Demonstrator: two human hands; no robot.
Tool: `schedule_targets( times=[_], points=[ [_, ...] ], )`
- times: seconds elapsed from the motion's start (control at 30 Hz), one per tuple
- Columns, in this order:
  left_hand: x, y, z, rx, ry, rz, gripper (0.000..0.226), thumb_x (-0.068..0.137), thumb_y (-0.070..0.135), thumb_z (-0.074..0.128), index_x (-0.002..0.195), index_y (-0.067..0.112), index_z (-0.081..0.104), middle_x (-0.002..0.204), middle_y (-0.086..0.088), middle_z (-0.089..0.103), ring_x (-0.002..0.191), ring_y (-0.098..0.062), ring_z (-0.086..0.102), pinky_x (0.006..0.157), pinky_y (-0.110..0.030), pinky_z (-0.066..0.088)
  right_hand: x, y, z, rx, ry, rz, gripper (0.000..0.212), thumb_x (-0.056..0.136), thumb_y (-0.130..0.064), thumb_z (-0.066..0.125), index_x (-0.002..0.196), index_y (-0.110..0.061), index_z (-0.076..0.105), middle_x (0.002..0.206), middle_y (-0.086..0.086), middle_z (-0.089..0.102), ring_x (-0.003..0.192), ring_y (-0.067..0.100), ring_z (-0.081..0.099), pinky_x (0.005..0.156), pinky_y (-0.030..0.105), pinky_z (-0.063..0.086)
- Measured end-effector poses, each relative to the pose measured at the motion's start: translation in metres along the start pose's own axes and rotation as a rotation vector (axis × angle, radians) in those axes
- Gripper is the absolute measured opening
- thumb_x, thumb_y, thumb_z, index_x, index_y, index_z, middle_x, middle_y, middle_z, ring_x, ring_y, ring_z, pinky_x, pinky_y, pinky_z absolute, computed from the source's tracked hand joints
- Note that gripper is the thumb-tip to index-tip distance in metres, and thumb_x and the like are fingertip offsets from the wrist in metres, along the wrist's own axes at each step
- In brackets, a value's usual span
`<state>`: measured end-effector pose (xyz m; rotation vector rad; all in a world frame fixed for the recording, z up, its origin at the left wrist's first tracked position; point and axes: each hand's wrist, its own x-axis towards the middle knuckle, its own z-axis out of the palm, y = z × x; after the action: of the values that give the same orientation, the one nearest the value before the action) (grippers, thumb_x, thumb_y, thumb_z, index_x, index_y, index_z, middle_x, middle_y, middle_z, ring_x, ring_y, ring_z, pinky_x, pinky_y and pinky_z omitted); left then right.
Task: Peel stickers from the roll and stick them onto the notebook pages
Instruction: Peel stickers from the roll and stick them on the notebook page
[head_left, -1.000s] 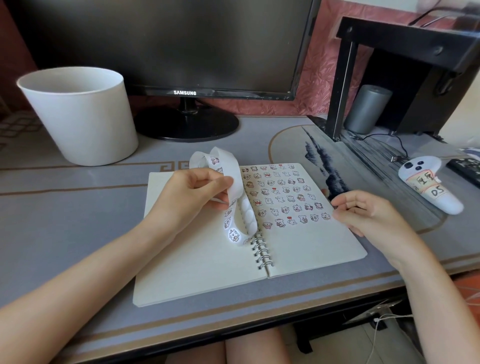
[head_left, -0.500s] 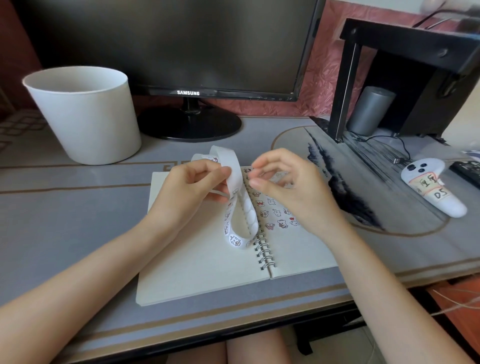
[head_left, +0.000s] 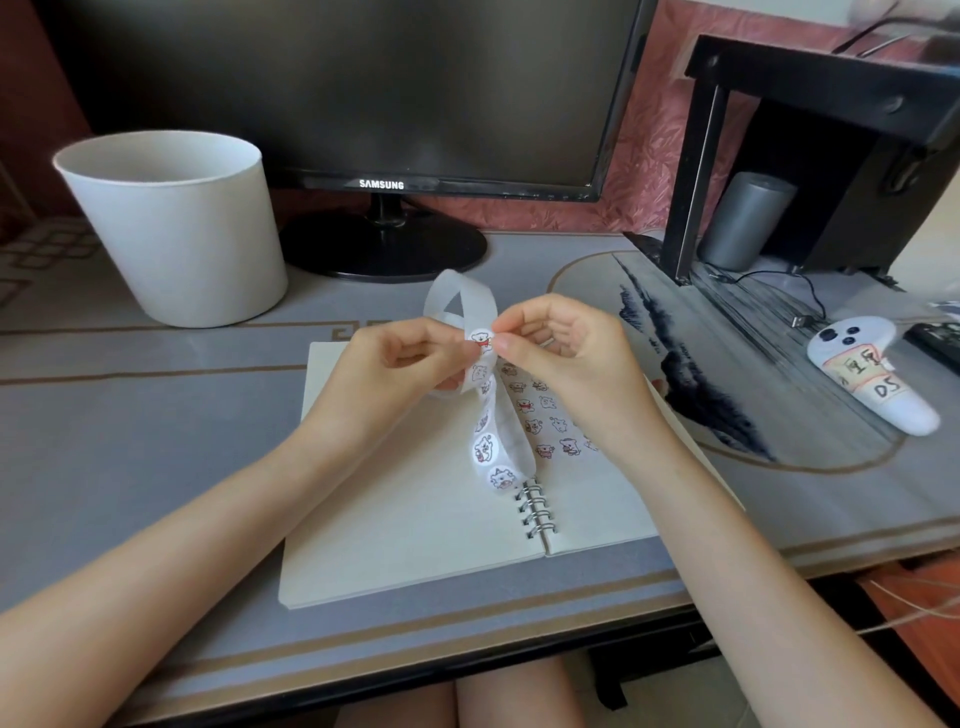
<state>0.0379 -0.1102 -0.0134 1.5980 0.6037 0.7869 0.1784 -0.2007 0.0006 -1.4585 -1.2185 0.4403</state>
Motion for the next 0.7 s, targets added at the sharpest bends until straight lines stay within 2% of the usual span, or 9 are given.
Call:
schedule_targets(
  times=[0.17, 0.33, 0.47, 0.7],
  points=[
    [0.0004, -0.0024, -0.0011, 0.015, -0.01, 0.014, 0.011, 0.086, 0.013, 0.064, 0.088, 0.005, 0.071, 0.078, -0.009, 0.071, 0.069, -0.01, 0.063, 0.069, -0.02, 0.054, -0.0021, 0.0032, 0.0025, -0.004, 0.021, 0.016, 0.01, 0.082, -0.006, 0.07, 0.087, -0.015, 0.071, 0.084, -0.002, 0.072, 0.079, 0.011, 0.063, 0.083, 0.034, 0.051],
    [-0.0009, -0.0018, -0.0007, 0.002, -0.028, 0.046, 0.014, 0.08, 0.018, 0.066, 0.088, 0.009, 0.072, 0.086, -0.018, 0.07, 0.073, -0.014, 0.063, 0.07, -0.023, 0.055, -0.0038, 0.0021, 0.0044, 0.033, 0.028, 0.021, 0.009, 0.08, -0.005, 0.073, 0.087, -0.009, 0.071, 0.083, 0.002, 0.072, 0.076, 0.007, 0.064, 0.078, 0.024, 0.052],
    [-0.0016, -0.0019, -0.0013, -0.011, -0.043, 0.05, 0.02, 0.072, 0.027, 0.067, 0.087, 0.014, 0.073, 0.085, -0.014, 0.072, 0.074, -0.015, 0.064, 0.074, -0.029, 0.057, -0.0023, 0.0031, 0.0046, 0.041, 0.046, 0.017, 0.012, 0.077, -0.005, 0.075, 0.085, -0.013, 0.071, 0.08, -0.002, 0.071, 0.074, 0.005, 0.064, 0.077, 0.021, 0.052],
    [-0.0016, -0.0018, -0.0009, 0.027, -0.038, 0.066, 0.012, 0.081, 0.011, 0.066, 0.092, 0.008, 0.072, 0.09, -0.018, 0.072, 0.078, -0.02, 0.065, 0.076, -0.032, 0.057, -0.0028, 0.0046, 0.0034, 0.061, 0.034, 0.031, 0.013, 0.077, -0.004, 0.075, 0.083, -0.014, 0.07, 0.079, -0.002, 0.071, 0.073, 0.005, 0.064, 0.075, 0.02, 0.051]
  ],
)
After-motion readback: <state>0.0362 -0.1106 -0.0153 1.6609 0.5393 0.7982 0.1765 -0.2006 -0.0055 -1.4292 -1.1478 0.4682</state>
